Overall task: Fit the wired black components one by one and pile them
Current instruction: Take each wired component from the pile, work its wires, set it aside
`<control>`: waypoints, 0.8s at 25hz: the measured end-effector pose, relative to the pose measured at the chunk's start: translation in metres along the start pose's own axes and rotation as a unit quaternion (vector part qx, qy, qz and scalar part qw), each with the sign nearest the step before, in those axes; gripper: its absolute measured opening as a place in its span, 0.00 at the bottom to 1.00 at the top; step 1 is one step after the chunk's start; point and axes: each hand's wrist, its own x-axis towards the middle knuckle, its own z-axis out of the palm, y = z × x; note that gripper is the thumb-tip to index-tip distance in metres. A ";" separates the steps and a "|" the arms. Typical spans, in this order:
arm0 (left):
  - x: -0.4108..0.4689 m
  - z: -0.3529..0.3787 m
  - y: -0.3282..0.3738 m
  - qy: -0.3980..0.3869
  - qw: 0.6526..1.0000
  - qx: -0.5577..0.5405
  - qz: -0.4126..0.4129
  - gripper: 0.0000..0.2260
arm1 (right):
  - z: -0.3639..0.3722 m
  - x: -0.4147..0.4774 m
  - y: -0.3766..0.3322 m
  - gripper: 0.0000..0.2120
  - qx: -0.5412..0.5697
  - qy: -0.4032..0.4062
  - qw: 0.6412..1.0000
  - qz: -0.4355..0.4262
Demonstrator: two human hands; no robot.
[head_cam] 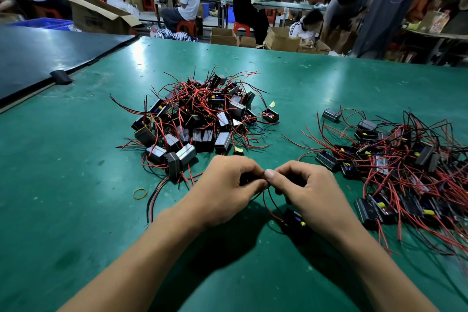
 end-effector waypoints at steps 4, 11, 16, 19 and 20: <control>0.000 0.000 0.002 0.017 1.000 -0.009 0.013 0.02 | 0.002 0.000 0.001 0.13 -0.016 -0.006 1.000 0.005; 0.001 0.002 0.005 0.032 0.990 -0.113 -0.079 0.03 | 0.006 0.003 0.003 0.14 0.188 -0.037 0.977 0.089; 0.001 0.003 0.004 -0.015 0.988 -0.124 -0.092 0.05 | -0.002 0.003 0.008 0.05 0.157 -0.037 0.987 0.009; 0.000 0.002 0.002 -0.027 0.986 -0.132 -0.101 0.05 | -0.008 0.001 0.011 0.13 0.133 -0.072 0.988 -0.021; 0.000 0.002 0.001 -0.027 0.984 -0.143 -0.107 0.05 | -0.009 0.001 0.011 0.14 0.116 -0.076 0.990 -0.026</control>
